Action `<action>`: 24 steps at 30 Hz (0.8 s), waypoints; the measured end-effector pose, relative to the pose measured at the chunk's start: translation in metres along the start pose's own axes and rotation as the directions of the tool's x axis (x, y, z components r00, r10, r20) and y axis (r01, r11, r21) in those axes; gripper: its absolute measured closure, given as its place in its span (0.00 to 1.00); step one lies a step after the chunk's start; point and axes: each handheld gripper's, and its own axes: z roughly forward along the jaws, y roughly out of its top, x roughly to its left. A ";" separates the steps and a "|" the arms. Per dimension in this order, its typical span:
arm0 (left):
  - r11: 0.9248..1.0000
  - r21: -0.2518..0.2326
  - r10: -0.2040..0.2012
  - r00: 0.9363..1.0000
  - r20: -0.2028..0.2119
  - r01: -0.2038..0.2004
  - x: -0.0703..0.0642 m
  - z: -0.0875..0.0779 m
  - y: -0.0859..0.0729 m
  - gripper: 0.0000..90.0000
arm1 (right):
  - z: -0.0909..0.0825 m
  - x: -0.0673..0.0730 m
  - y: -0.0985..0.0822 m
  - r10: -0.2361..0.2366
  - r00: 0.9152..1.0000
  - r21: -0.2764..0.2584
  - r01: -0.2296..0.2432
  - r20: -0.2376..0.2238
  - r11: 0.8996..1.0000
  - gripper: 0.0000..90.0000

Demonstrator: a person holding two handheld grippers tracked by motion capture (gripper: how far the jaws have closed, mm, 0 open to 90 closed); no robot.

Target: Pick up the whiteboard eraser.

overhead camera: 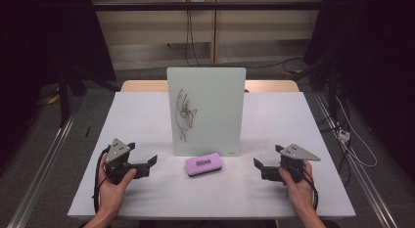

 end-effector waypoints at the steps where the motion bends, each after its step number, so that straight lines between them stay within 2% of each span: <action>1: 1.000 0.003 -0.007 1.000 0.002 0.007 -0.001 0.001 -0.001 0.06 | 0.000 0.000 0.000 0.000 1.000 0.001 0.000 -0.001 1.000 0.05; 10: 1.000 0.021 0.017 1.000 0.011 -0.017 -0.005 0.006 0.002 0.06 | 0.002 0.001 -0.001 -0.009 1.000 0.010 0.009 -0.021 1.000 0.05; 16: 0.998 0.057 0.037 0.998 0.049 -0.039 -0.007 0.007 0.003 0.07 | 0.002 0.000 0.000 -0.005 1.000 0.007 0.005 -0.021 1.000 0.05; 24: 0.995 0.080 0.047 0.995 0.092 -0.055 -0.010 0.012 0.005 0.09 | 0.002 0.001 0.000 -0.011 1.000 0.006 0.011 -0.022 1.000 0.05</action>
